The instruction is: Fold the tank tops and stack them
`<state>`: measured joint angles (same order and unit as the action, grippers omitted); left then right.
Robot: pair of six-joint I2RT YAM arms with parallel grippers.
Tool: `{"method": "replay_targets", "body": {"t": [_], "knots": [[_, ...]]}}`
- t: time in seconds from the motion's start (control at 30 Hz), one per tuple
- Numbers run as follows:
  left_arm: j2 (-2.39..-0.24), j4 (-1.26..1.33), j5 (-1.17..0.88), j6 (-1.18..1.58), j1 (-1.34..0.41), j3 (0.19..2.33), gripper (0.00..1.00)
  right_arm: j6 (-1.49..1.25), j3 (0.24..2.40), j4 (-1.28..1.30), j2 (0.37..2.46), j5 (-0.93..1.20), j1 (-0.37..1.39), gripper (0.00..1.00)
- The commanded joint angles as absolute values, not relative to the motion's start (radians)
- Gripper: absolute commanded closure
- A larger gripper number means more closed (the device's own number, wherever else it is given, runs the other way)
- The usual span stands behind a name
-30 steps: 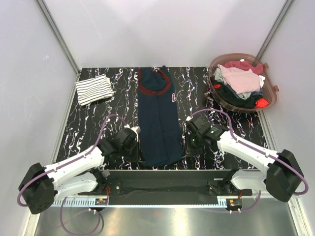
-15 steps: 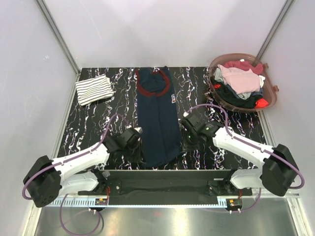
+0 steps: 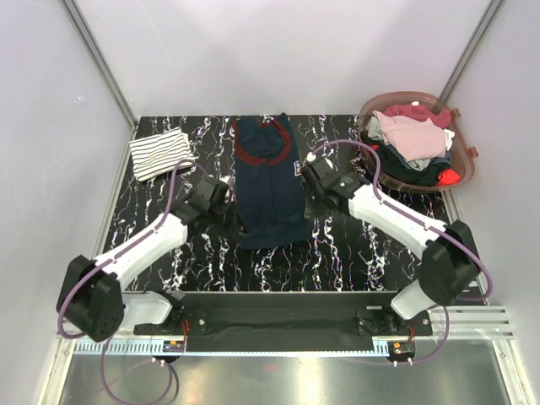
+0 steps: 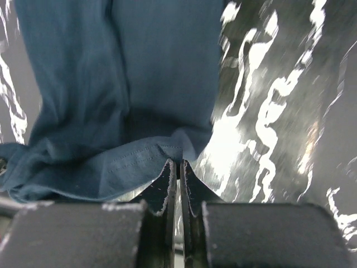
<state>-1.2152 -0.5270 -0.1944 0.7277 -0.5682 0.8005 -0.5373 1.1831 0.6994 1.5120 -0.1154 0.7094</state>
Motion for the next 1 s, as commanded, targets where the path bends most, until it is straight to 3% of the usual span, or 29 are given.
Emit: {"method": "replay_targets", "body": {"t": [0.0, 0.47, 0.97], "knots": [[-1.276, -0.497, -0.242, 0.667, -0.516, 0.914, 1.00, -0.466, 1.293, 0.646, 1.578, -0.160, 0.649, 0.99], [-1.606, -0.403, -0.255, 0.641, -0.351, 1.163, 1.00, -0.350, 1.624, 0.571, 1.928, -0.138, 0.537, 0.97], [-1.782, -0.342, -0.291, 0.641, -0.262, 1.288, 1.00, -0.334, 1.810, 0.580, 2.088, -0.147, 0.511, 0.96]]}}
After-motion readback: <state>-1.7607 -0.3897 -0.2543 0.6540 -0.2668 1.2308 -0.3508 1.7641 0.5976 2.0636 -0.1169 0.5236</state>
